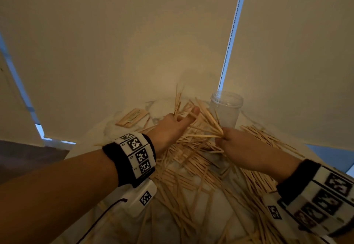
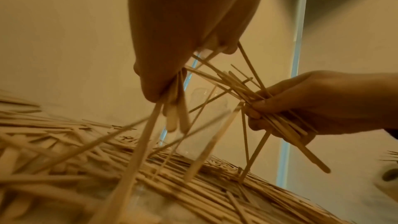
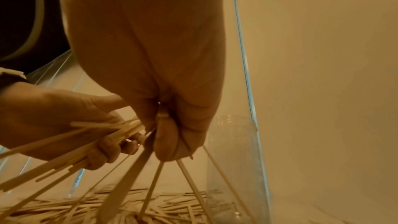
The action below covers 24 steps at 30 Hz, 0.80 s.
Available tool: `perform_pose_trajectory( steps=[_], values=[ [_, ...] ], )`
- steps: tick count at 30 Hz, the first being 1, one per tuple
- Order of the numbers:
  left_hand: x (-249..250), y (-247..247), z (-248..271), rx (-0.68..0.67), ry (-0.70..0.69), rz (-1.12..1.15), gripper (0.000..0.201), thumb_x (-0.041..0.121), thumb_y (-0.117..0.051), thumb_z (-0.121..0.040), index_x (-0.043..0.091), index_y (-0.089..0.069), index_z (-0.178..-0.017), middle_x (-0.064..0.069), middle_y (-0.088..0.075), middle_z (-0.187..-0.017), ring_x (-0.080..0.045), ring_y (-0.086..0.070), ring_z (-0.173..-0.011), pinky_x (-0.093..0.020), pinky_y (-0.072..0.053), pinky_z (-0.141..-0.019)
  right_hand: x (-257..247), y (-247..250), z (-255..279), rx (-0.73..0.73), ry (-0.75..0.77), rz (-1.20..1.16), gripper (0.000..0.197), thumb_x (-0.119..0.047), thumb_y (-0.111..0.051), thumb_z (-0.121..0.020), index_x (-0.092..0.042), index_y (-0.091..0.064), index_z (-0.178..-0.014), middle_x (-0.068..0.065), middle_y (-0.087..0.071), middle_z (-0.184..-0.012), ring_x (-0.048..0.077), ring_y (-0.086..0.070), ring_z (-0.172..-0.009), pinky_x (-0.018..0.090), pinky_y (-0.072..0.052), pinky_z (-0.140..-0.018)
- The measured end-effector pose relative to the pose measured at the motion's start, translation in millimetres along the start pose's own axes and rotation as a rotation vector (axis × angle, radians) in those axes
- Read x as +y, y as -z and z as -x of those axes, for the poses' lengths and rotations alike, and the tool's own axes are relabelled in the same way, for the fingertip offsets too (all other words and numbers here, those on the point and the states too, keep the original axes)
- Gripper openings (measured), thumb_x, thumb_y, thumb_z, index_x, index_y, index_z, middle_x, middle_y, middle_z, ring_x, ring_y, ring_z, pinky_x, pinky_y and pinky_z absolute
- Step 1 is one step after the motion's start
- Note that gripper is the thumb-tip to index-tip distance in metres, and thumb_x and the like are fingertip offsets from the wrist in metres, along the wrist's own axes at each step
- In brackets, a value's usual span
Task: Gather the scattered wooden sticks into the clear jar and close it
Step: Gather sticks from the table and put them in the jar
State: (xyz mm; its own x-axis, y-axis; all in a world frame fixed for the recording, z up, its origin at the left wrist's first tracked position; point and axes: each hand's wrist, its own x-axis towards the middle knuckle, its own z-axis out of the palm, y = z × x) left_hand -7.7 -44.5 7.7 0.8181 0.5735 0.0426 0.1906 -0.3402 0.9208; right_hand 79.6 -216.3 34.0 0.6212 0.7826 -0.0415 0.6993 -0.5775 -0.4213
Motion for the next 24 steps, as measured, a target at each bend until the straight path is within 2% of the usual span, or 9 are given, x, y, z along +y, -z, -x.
perform_pose_trajectory(
  steps=[3, 5, 6, 8, 11, 14, 16, 21, 24],
  values=[
    [1.3, 1.8, -2.9, -0.075, 0.039, 0.089, 0.071, 0.089, -0.048, -0.066, 0.019, -0.05, -0.08, -0.009, -0.053, -0.095, -0.022, -0.048, -0.084, -0.033, -0.045, -0.08, -5.8, 3.5, -4.9, 0.066, -0.024, -0.047, 0.022, -0.024, -0.043, -0.104, -0.009, -0.057, -0.102, 0.006, -0.061, -0.093, 0.02, -0.056, -0.081, 0.022, -0.037, -0.056],
    [-2.0, 5.8, -9.5, -0.072, 0.09, 0.189, 0.093, 0.093, -0.048, -0.06, 0.014, -0.06, -0.108, -0.003, -0.063, -0.11, -0.021, -0.058, -0.093, -0.038, -0.05, -0.093, -8.2, 5.4, -6.8, 0.086, -0.037, -0.094, 0.024, -0.023, -0.044, -0.102, -0.006, -0.06, -0.1, 0.009, -0.066, -0.094, 0.023, -0.06, -0.084, 0.024, -0.04, -0.058],
    [-4.5, 6.5, -14.0, -0.029, 0.1, 0.237, 0.086, 0.087, -0.049, -0.071, 0.012, -0.061, -0.112, -0.002, -0.065, -0.107, -0.018, -0.059, -0.088, -0.035, -0.052, -0.087, -8.9, 6.1, -7.4, 0.092, -0.044, -0.113, 0.024, -0.022, -0.044, -0.101, -0.006, -0.061, -0.099, 0.01, -0.069, -0.095, 0.023, -0.062, -0.085, 0.025, -0.042, -0.059],
    [-8.8, 7.0, -21.1, 0.093, 0.086, 0.349, 0.051, 0.058, -0.049, -0.097, 0.009, -0.063, -0.098, -0.003, -0.062, -0.087, -0.014, -0.052, -0.064, -0.027, -0.045, -0.06, -9.9, 8.7, -7.6, 0.09, -0.054, -0.149, 0.023, -0.019, -0.043, -0.1, -0.008, -0.063, -0.097, 0.009, -0.072, -0.092, 0.019, -0.064, -0.078, 0.024, -0.042, -0.054],
    [-14.2, 13.2, -25.2, 0.214, 0.184, 0.522, 0.036, 0.034, -0.039, -0.108, 0.007, -0.057, -0.091, -0.001, -0.046, -0.067, -0.012, -0.035, -0.051, -0.026, -0.029, -0.049, -9.2, 11.3, -9.1, 0.061, -0.076, -0.143, 0.026, -0.014, -0.043, -0.1, 0.0, -0.065, -0.101, 0.011, -0.071, -0.095, 0.016, -0.059, -0.069, 0.022, -0.042, -0.054],
    [-15.9, 13.9, -21.8, 0.164, 0.233, 0.6, 0.036, 0.04, -0.041, -0.106, 0.011, -0.052, -0.088, 0.001, -0.039, -0.063, -0.01, -0.027, -0.047, -0.023, -0.025, -0.045, -9.8, 7.6, -12.4, 0.086, -0.099, -0.154, 0.027, -0.013, -0.046, -0.099, 0.005, -0.066, -0.102, 0.015, -0.068, -0.095, 0.025, -0.061, -0.079, 0.03, -0.048, -0.066],
    [-16.0, 7.4, -17.5, 0.088, 0.241, 0.584, 0.044, 0.055, -0.053, -0.096, 0.011, -0.054, -0.09, 0.002, -0.037, -0.066, -0.009, -0.028, -0.048, -0.023, -0.026, -0.045, -13.4, 3.3, -12.8, 0.131, -0.105, -0.24, 0.031, -0.02, -0.041, -0.102, -0.004, -0.066, -0.092, 0.011, -0.071, -0.085, 0.022, -0.063, -0.073, 0.027, -0.046, -0.058],
    [-24.3, 2.9, -26.6, 0.166, 0.236, 0.529, 0.079, 0.068, -0.074, -0.072, 0.005, -0.058, -0.117, -0.001, -0.047, -0.078, -0.012, -0.035, -0.052, -0.025, -0.034, -0.048, -19.1, -7.9, -16.5, 0.076, -0.052, -0.25, 0.04, -0.029, -0.037, -0.104, -0.01, -0.067, -0.086, 0.005, -0.072, -0.073, 0.019, -0.066, -0.066, 0.025, -0.045, -0.06],
    [-24.5, 0.7, -29.1, 0.214, 0.229, 0.536, 0.051, 0.049, -0.064, -0.092, 0.001, -0.056, -0.108, -0.005, -0.056, -0.082, -0.012, -0.038, -0.05, -0.024, -0.035, -0.043, -22.1, -14.3, -16.7, -0.014, -0.034, -0.228, 0.036, -0.03, -0.038, -0.104, -0.01, -0.066, -0.092, 0.003, -0.071, -0.072, 0.014, -0.062, -0.06, 0.025, -0.044, -0.06]
  ],
)
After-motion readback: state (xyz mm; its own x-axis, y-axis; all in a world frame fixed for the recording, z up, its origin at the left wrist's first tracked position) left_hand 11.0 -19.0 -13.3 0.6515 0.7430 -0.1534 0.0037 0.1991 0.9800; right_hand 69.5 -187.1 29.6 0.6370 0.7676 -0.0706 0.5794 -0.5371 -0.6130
